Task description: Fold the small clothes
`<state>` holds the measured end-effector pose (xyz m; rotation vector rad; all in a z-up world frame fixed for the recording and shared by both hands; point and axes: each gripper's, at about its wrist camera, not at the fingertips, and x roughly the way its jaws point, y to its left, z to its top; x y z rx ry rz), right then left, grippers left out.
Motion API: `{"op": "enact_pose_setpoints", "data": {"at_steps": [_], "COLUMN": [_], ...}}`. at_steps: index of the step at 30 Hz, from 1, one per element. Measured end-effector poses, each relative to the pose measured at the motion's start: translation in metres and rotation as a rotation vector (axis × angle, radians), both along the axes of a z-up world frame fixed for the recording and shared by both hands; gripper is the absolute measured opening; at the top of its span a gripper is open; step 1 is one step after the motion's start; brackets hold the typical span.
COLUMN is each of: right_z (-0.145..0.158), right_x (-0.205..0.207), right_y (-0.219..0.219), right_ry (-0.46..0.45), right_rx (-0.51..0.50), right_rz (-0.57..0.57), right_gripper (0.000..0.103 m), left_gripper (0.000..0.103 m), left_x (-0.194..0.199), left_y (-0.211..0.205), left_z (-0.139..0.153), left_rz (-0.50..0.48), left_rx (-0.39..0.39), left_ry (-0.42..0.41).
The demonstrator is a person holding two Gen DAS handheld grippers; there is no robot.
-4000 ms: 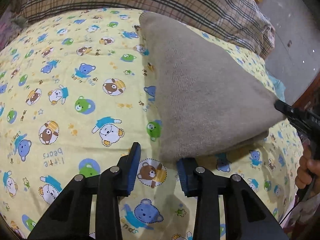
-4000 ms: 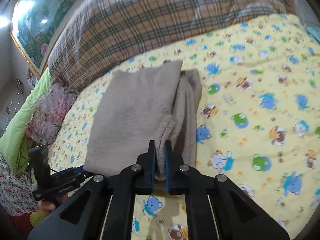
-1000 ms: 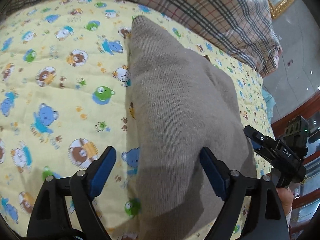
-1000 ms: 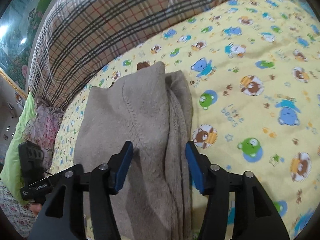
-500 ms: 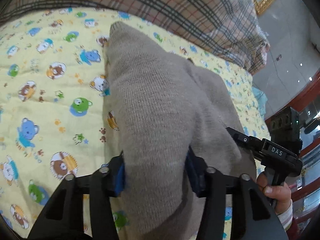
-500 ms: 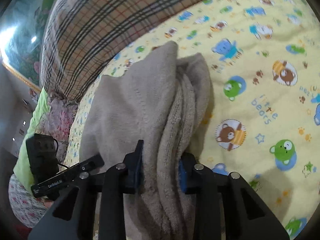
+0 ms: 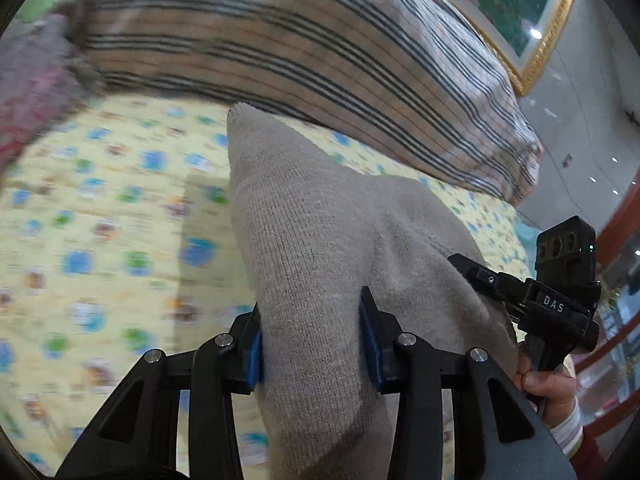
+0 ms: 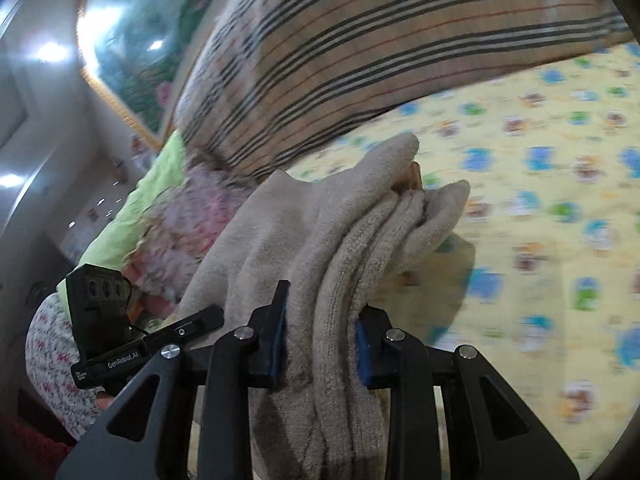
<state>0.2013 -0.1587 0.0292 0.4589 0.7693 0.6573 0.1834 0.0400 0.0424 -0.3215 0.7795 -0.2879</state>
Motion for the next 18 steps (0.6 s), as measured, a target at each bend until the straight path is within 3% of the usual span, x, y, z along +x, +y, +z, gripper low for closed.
{"op": "enact_pose_setpoints", "data": {"at_steps": [6,10,14,18], "right_z": [-0.017,-0.030,-0.048,-0.061], "right_x": [0.019,0.023,0.023,0.025], "right_y": [0.072,0.100,0.106,0.093], "right_ry": [0.029,0.057,0.093,0.145], "right_rx": [0.019,-0.026,-0.121,-0.122], "right_rz": [0.088,0.119,0.099,0.075], "right_gripper": [0.030,0.030,0.031,0.038], "left_gripper": [0.040,0.040,0.044,0.055], "left_x": [-0.019,-0.024,-0.024,-0.028], "left_y": [0.068,0.091,0.091,0.092], "left_z": [-0.013,-0.043,-0.072,-0.079], "left_rz": [0.097,0.117,0.113,0.103], "left_rx": [-0.024,-0.046,-0.050,-0.039], "left_ry": [0.018,0.067,0.119,0.132]}}
